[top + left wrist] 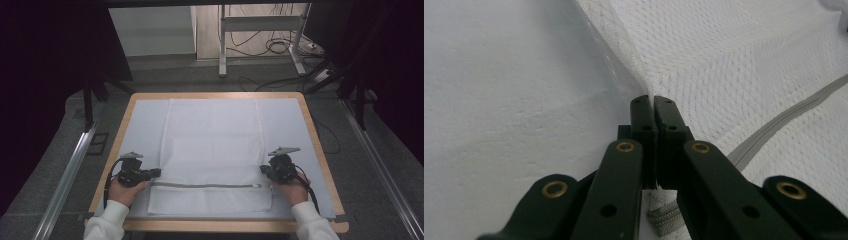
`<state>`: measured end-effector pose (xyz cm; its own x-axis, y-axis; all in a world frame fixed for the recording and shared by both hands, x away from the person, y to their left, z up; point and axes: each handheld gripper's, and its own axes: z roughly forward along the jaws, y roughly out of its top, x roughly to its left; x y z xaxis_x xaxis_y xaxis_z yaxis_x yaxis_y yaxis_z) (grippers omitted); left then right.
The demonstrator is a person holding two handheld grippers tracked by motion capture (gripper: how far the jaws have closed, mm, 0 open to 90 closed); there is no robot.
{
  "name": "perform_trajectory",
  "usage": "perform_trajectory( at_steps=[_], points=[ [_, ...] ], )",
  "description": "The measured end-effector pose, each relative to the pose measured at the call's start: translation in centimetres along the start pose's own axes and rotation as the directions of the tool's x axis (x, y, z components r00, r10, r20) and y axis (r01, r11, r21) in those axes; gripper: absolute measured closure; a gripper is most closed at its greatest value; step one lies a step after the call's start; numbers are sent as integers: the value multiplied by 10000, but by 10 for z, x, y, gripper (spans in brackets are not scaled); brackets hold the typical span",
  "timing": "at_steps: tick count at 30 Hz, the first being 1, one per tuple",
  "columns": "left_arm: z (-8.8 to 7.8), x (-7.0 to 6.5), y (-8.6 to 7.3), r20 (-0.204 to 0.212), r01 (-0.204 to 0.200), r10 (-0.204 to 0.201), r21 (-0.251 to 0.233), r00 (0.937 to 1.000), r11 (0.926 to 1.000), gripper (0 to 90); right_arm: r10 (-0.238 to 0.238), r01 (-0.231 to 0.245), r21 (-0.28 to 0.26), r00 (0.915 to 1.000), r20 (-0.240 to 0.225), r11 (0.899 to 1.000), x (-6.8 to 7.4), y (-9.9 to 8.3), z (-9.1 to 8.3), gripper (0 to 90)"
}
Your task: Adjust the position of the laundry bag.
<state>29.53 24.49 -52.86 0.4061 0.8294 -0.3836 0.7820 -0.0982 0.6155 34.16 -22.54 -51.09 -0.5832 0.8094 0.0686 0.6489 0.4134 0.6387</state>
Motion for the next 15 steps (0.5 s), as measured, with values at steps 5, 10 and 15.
perform_trajectory(
  at_steps=[5, 10, 15],
  points=[
    [-1, 4, -1, -50, 61, -61, 0, 10000, 10000, 892, 39, -39, 2, 9999, -155, 10000, 3, 1, 1, 881],
    [-2, 4, -1, -133, 35, -35, 24, 9999, 10000, 892, -23, 23, -3, 9998, -207, 10000, 5, 1, 0, 881],
    [-3, 5, -3, -158, 58, -57, 69, 9999, 10000, 891, -48, 47, -13, 9996, -277, 10000, 6, 1, -1, 881]
  ],
)
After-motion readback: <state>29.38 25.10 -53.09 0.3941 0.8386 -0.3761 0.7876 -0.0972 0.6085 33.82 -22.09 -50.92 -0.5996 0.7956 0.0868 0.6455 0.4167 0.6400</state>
